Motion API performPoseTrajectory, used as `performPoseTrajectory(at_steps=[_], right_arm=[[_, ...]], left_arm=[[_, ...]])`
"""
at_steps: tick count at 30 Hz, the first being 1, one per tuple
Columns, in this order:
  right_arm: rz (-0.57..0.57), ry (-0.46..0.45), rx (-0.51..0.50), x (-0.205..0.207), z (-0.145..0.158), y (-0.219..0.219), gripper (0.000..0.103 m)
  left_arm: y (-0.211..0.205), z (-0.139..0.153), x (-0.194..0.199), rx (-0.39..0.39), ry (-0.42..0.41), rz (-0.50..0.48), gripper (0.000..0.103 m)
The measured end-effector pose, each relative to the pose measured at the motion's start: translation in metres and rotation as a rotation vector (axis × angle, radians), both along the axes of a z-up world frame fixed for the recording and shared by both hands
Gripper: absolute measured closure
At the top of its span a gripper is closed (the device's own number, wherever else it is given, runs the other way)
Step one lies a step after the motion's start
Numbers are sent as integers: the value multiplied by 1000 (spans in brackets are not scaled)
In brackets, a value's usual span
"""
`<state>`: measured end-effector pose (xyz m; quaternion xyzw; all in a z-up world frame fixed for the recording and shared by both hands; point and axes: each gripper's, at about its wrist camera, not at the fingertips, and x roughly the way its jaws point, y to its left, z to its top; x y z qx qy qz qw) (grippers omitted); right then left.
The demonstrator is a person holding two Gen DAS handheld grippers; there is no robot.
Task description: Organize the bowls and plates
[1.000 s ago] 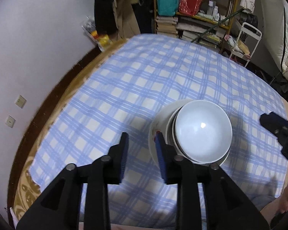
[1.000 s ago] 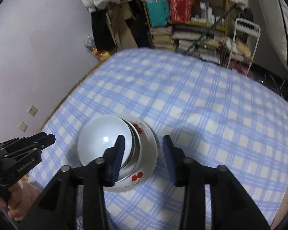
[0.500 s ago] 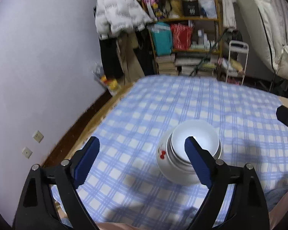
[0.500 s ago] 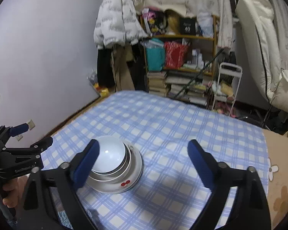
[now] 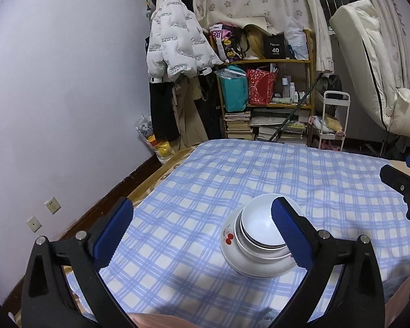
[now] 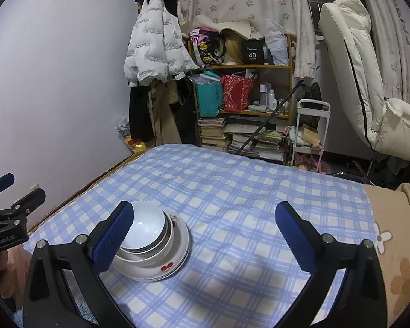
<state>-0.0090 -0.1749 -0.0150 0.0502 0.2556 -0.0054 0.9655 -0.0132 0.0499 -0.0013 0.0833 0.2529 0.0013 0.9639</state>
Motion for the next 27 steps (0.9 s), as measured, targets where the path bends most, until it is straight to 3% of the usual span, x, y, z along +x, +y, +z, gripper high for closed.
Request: performPoseTrajectory(at_steps=[9,27], right_arm=[[-5,3,-12,2,0,1,0],[-15,-1,-10,1,5,-8,0]], left_arm=[[1,-6,7,-14,28,5,3],[-7,-7,-1,-17,-9,-23,3]])
